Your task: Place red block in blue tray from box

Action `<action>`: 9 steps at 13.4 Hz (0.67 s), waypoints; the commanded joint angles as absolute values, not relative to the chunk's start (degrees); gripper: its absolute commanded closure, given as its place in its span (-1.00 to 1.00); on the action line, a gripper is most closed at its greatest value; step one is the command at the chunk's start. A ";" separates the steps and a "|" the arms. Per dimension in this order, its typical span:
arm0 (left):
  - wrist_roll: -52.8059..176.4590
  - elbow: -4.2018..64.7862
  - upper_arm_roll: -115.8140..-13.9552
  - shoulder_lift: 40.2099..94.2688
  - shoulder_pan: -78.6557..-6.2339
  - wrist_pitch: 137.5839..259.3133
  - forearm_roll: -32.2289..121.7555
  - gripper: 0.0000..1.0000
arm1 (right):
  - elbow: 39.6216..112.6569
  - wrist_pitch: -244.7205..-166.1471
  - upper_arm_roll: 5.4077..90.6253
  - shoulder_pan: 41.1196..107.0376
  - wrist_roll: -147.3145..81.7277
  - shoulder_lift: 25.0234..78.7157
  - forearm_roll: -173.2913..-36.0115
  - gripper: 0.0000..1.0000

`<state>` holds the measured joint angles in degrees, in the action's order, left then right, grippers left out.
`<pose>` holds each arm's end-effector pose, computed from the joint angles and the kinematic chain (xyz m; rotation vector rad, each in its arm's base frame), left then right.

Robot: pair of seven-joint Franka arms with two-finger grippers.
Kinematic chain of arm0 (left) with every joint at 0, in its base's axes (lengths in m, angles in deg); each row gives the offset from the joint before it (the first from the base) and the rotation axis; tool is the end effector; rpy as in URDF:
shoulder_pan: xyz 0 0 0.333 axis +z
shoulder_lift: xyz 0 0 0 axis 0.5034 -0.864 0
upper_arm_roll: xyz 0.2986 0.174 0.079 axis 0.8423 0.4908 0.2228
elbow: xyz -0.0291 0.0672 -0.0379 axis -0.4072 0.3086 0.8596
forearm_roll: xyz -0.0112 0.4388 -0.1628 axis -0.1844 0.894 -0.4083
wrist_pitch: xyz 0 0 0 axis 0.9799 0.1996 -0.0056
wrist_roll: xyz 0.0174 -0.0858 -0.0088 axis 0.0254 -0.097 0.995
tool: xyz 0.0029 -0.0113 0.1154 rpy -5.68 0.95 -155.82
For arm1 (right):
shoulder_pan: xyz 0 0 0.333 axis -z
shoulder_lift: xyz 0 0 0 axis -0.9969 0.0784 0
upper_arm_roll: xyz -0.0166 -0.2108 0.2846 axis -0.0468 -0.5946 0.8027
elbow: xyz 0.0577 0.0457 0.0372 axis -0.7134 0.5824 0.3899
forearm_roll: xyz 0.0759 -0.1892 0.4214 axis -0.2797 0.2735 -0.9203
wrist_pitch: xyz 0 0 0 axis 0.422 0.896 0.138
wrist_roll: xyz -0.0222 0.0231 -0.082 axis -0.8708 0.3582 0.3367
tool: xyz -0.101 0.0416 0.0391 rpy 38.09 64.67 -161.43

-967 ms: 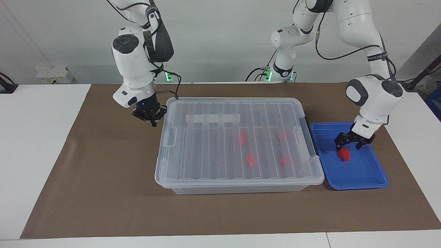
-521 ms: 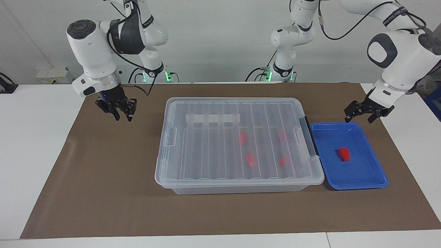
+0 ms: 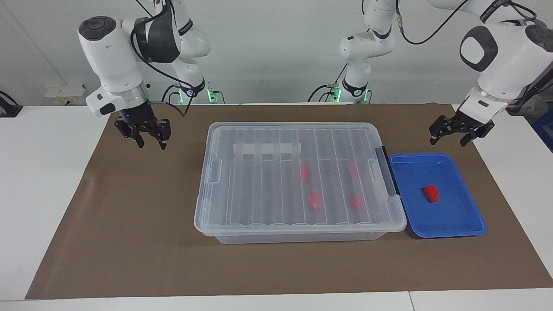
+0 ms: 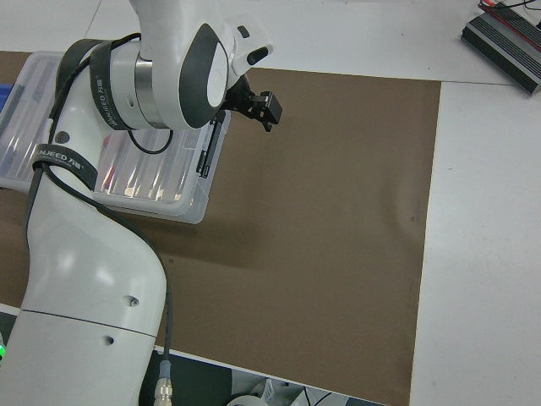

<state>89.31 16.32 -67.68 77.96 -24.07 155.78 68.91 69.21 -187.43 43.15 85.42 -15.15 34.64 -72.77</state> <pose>0.6336 0.0013 0.6216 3.1104 -0.3162 0.0362 0.6328 0.0248 0.6271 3.1179 -0.1902 0.1302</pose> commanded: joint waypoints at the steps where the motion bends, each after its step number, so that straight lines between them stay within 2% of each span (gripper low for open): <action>1: 88.87 16.64 -67.57 78.70 -24.69 155.17 69.81 -1.00 | 66.26 -185.57 43.36 86.82 -15.30 36.09 -74.67 -1.00; 3: 88.96 17.15 -68.10 80.64 -24.95 154.64 69.81 -1.00 | 64.68 -182.69 43.45 86.39 -14.86 36.09 -74.16 -1.00; 9: 89.22 18.12 -68.10 81.43 -24.87 153.67 69.81 -1.00 | 66.16 -180.65 43.45 86.30 -13.02 35.39 -73.54 -1.00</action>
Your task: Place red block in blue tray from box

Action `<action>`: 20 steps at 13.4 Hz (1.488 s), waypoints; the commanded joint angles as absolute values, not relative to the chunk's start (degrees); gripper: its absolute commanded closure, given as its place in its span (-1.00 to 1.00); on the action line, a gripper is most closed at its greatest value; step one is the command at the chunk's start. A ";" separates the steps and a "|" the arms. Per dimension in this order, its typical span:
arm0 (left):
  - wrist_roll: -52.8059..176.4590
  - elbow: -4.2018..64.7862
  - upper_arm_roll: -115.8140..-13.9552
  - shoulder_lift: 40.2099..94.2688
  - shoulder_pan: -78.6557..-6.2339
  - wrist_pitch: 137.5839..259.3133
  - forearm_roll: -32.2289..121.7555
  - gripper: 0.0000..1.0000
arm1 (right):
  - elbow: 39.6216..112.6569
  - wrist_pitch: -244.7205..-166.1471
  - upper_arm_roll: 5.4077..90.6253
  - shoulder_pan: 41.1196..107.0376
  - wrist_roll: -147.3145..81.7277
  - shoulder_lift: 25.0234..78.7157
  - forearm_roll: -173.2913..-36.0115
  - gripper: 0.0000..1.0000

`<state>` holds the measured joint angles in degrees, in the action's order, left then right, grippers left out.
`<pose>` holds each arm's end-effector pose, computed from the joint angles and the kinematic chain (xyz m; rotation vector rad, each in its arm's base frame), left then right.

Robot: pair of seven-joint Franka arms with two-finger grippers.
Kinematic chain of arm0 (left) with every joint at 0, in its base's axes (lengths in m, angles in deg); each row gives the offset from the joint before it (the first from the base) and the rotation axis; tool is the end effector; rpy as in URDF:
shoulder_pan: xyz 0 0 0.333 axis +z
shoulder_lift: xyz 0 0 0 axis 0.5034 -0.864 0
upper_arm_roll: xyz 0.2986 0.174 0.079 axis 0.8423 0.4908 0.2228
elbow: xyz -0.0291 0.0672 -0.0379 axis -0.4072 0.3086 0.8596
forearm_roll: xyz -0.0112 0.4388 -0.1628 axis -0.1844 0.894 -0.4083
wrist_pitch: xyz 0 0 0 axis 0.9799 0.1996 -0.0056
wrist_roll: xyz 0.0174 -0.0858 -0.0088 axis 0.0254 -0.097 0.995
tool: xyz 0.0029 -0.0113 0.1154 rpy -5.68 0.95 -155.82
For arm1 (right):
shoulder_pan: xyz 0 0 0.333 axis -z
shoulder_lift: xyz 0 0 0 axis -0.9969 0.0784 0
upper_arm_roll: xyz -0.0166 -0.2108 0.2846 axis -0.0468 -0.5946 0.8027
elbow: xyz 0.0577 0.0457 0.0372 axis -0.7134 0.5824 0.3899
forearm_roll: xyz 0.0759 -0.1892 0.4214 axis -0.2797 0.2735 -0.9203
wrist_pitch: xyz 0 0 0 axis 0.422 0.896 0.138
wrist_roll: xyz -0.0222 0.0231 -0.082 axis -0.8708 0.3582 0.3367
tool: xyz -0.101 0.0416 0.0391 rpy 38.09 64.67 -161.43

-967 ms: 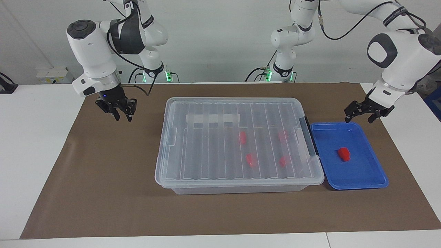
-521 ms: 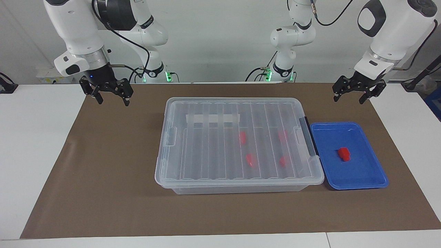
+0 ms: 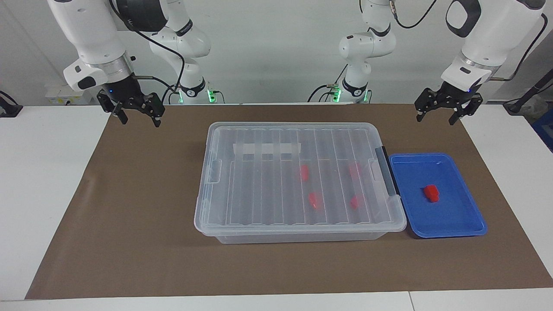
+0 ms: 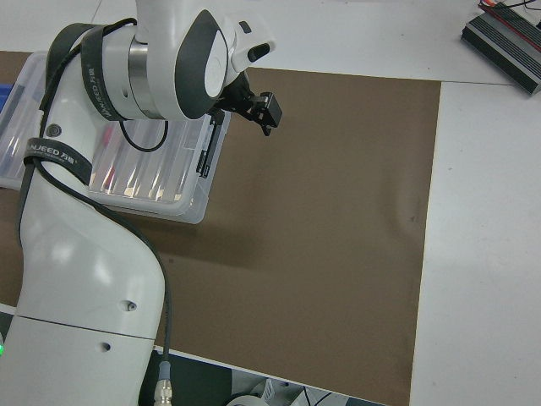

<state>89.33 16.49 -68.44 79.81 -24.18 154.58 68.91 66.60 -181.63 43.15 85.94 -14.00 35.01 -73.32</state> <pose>0.6215 -0.0094 0.6381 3.1121 -0.3415 0.0482 0.6262 0.0196 0.6390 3.1203 -0.2393 0.0322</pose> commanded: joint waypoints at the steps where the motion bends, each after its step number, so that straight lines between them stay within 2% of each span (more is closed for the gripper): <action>1: 89.22 18.21 -68.10 81.43 -24.78 153.67 69.81 -1.00 | 66.34 -180.65 43.45 86.38 -13.02 35.30 -73.45 -1.00; 20: 88.87 18.39 -67.84 81.61 -24.43 154.37 69.81 -1.00 | 68.27 -181.08 43.54 86.47 -13.28 34.59 -73.53 -1.00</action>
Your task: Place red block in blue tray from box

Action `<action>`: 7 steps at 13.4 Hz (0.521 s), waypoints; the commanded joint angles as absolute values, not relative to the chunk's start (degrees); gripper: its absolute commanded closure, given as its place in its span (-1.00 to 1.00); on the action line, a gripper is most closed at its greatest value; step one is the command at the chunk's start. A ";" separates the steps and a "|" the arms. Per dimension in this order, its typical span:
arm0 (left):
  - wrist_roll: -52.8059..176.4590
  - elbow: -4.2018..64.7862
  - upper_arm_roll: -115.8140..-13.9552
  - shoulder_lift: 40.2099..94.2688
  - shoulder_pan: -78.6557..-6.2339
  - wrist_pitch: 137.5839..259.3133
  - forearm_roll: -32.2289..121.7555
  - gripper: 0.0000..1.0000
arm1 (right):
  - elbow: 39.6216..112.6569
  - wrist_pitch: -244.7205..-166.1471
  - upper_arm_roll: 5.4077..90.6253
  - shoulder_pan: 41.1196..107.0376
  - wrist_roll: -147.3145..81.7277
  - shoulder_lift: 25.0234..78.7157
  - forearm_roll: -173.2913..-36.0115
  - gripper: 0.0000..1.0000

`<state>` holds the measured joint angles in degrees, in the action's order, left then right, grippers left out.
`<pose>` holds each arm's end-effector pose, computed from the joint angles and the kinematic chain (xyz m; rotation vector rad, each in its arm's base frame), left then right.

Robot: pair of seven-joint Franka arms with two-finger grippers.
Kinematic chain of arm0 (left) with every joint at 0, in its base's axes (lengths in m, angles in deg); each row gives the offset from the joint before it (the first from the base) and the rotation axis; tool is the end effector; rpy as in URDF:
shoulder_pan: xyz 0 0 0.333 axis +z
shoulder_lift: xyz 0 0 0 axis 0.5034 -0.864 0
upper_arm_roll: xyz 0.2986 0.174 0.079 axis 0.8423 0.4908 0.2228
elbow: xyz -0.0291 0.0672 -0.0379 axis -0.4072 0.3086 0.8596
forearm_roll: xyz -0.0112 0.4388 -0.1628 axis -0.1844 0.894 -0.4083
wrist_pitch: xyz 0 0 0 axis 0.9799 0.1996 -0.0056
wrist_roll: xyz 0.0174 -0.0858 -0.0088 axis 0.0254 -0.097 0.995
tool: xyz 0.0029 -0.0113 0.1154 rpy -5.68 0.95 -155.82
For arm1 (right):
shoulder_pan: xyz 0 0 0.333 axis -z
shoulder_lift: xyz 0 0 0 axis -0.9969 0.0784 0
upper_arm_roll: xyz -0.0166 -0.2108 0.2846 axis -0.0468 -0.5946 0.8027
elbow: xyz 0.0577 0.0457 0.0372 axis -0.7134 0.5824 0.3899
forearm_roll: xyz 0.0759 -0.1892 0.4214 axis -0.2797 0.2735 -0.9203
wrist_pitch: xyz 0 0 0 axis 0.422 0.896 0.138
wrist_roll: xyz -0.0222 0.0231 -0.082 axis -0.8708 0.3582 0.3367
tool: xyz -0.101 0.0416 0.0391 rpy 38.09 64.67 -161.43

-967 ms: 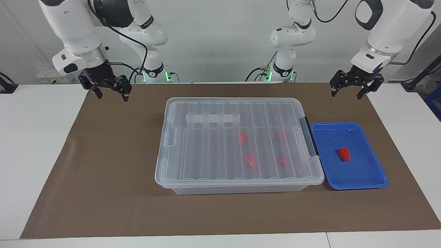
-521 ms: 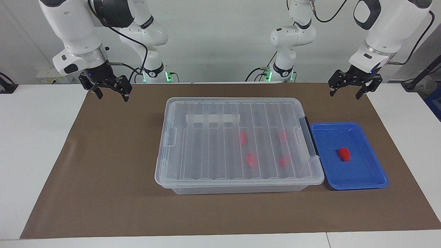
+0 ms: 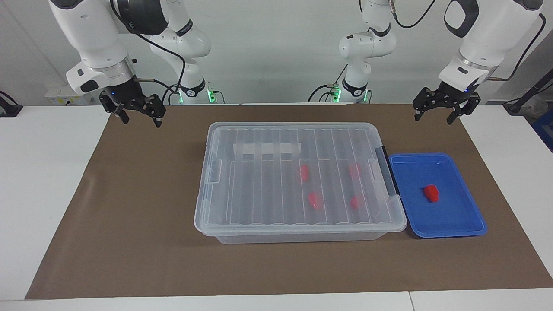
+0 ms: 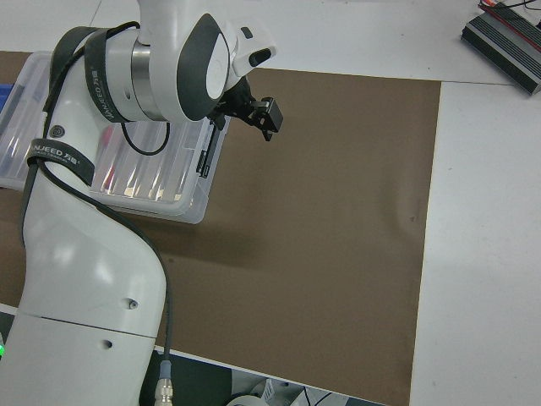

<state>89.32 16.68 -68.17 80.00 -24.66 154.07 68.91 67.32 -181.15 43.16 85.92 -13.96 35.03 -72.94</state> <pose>0.6192 -0.0117 0.6376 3.1109 -0.3469 0.0343 0.6247 0.0192 0.6311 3.1116 -0.2383 0.0003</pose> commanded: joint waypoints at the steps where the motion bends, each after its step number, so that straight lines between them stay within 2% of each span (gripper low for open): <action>1: 88.87 18.39 -67.83 81.61 -24.43 154.37 69.81 -1.00 | 68.62 -181.35 43.54 86.47 -13.19 34.42 -73.53 -1.00; 7: 88.87 18.39 -67.75 81.61 -24.43 154.37 69.81 -1.00 | 68.80 -181.35 43.54 86.38 -13.02 34.16 -73.53 -1.00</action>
